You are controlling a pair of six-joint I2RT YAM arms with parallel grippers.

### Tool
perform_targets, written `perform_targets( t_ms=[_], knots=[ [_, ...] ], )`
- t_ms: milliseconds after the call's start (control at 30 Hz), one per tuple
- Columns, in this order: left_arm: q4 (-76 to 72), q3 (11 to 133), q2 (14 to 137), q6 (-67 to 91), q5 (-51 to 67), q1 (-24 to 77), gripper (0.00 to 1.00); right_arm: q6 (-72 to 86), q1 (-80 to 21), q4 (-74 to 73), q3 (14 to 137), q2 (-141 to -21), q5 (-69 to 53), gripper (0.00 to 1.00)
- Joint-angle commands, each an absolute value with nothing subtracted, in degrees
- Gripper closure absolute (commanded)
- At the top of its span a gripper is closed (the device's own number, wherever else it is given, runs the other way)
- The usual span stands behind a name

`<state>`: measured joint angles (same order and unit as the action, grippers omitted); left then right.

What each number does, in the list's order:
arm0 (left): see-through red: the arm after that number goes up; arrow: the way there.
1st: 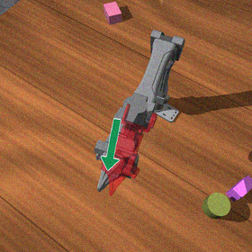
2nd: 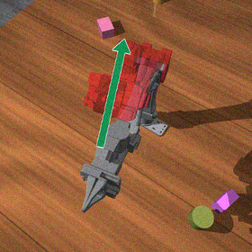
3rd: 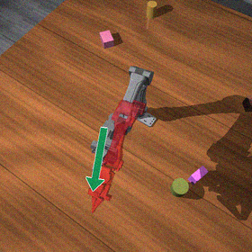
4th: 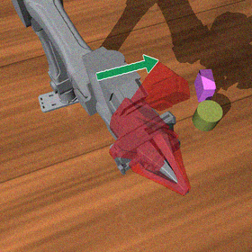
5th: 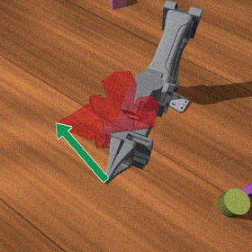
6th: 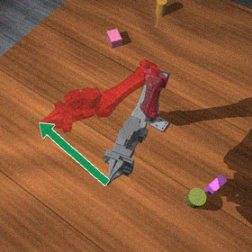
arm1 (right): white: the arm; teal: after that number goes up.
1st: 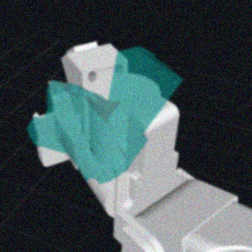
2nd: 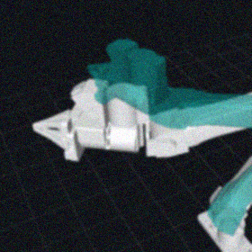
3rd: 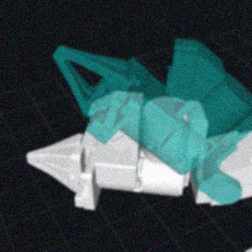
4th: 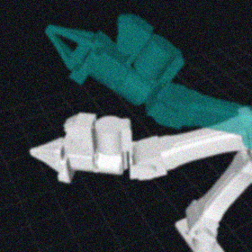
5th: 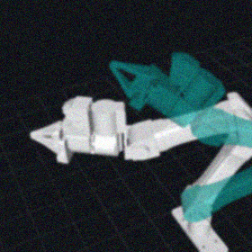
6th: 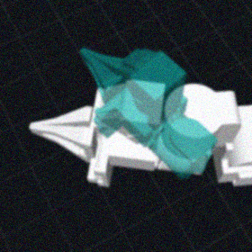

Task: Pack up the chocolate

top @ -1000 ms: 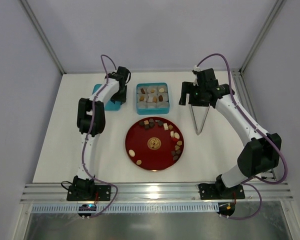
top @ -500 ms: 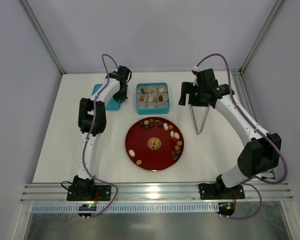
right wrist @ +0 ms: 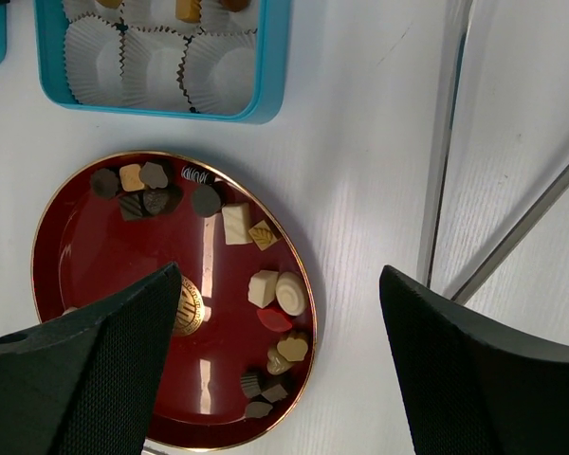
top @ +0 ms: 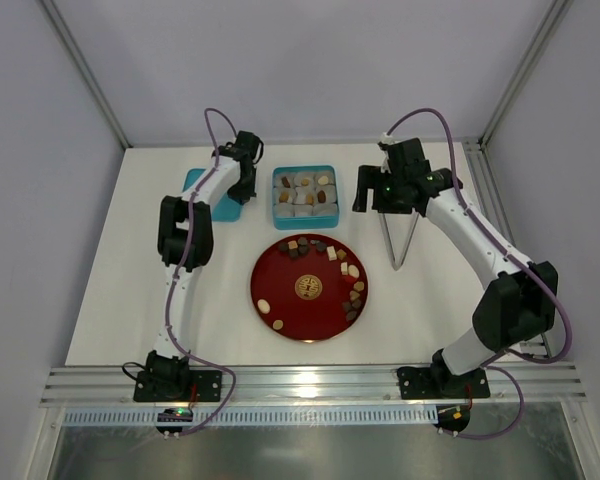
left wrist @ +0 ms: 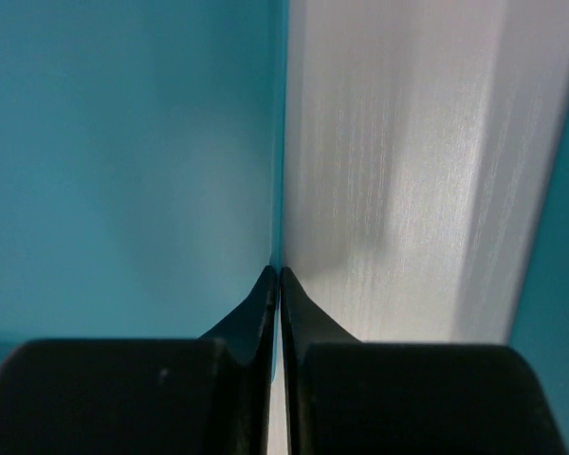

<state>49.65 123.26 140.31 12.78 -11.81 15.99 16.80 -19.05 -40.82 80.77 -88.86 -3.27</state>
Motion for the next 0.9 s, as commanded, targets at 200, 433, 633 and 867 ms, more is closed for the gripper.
perform_targets(
  t_ms=[200, 433, 633, 867],
  knots=[
    [49.22, 122.61, 135.19, 13.97, -6.25, 15.73, 1.0, 21.44, -19.51, -33.93, 85.77, -93.69, -12.81, 0.15],
    [48.87, 117.52, 128.95, 15.82, -2.91, 15.82, 1.0, 30.74, -19.69, -26.56, 91.05, -100.72, -19.94, 0.15],
    [47.99, 113.03, 124.55, 16.61, -1.24, 15.73, 1.0, 38.22, -20.83, -20.75, 95.44, -107.22, -21.8, 0.18],
    [47.29, 109.78, 121.56, 16.96, -0.26, 15.73, 1.0, 45.6, -25.22, -17.41, 104.32, -116.18, -22.67, 0.2]
  ],
)
